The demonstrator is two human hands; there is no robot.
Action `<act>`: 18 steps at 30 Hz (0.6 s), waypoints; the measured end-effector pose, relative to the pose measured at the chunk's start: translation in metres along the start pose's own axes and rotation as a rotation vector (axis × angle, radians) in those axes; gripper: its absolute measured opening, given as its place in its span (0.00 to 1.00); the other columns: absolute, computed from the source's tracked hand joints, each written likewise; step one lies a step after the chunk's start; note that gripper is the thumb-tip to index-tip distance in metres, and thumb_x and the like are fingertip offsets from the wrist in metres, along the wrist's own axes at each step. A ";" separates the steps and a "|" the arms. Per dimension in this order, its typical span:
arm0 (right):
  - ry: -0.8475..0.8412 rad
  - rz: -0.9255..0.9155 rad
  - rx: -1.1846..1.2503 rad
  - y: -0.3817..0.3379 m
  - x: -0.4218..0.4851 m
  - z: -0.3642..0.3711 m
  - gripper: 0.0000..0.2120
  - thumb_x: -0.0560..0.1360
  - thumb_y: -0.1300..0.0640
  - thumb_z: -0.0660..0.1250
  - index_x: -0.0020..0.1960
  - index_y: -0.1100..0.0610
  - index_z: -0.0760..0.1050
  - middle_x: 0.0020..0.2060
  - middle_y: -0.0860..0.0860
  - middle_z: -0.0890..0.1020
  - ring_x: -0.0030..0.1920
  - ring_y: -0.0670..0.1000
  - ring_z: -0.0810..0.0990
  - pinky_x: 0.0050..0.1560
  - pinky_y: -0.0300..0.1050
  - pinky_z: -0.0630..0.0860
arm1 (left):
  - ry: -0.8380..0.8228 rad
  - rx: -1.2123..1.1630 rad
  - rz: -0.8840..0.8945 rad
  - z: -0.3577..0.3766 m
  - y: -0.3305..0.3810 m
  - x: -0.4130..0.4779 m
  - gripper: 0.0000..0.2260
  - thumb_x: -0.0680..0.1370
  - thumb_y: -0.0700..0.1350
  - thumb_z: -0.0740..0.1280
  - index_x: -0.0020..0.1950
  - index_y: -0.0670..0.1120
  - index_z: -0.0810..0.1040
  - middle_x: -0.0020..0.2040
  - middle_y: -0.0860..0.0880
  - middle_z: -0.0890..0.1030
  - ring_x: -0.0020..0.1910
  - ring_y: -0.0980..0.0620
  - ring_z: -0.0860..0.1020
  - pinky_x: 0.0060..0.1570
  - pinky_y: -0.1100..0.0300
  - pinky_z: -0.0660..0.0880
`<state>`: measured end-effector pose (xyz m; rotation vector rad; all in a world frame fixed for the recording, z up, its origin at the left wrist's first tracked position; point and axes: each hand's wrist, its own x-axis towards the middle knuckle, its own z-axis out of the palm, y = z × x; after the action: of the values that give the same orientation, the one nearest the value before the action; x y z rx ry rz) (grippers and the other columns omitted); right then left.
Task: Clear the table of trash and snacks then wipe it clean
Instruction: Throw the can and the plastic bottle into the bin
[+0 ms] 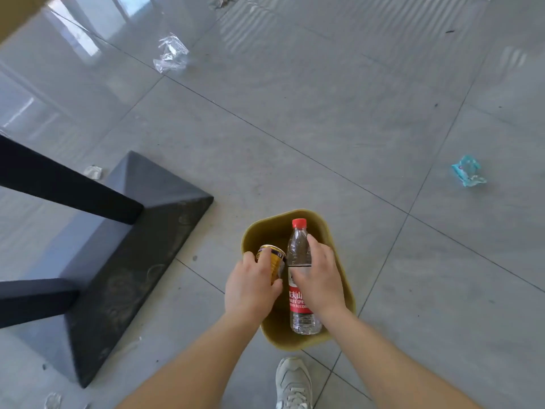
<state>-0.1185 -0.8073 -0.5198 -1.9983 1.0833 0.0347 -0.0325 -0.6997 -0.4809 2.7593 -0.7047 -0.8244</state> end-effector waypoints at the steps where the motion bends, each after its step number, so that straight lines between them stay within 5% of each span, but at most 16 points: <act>1: -0.005 0.008 -0.025 0.007 0.004 0.007 0.33 0.76 0.53 0.70 0.76 0.49 0.60 0.67 0.50 0.69 0.63 0.50 0.72 0.59 0.39 0.69 | 0.013 0.074 0.045 0.007 -0.001 0.007 0.25 0.78 0.58 0.64 0.72 0.54 0.63 0.56 0.50 0.75 0.49 0.53 0.73 0.48 0.60 0.73; 10: -0.100 0.113 -0.175 0.050 0.036 0.047 0.27 0.78 0.56 0.66 0.75 0.48 0.62 0.63 0.54 0.73 0.59 0.57 0.76 0.60 0.50 0.76 | -0.004 0.459 0.252 0.062 0.000 0.044 0.12 0.78 0.53 0.66 0.59 0.49 0.76 0.51 0.47 0.79 0.50 0.46 0.75 0.60 0.48 0.68; 18: -0.111 0.093 -0.210 0.059 0.043 0.053 0.21 0.78 0.54 0.67 0.70 0.51 0.69 0.63 0.52 0.74 0.60 0.56 0.76 0.60 0.50 0.76 | 0.035 0.408 0.354 0.075 -0.016 0.047 0.11 0.78 0.55 0.63 0.56 0.51 0.76 0.52 0.49 0.78 0.54 0.46 0.73 0.66 0.43 0.62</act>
<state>-0.1145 -0.8163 -0.6097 -2.1018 1.1387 0.3173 -0.0337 -0.7106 -0.5700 2.8362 -1.4424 -0.6095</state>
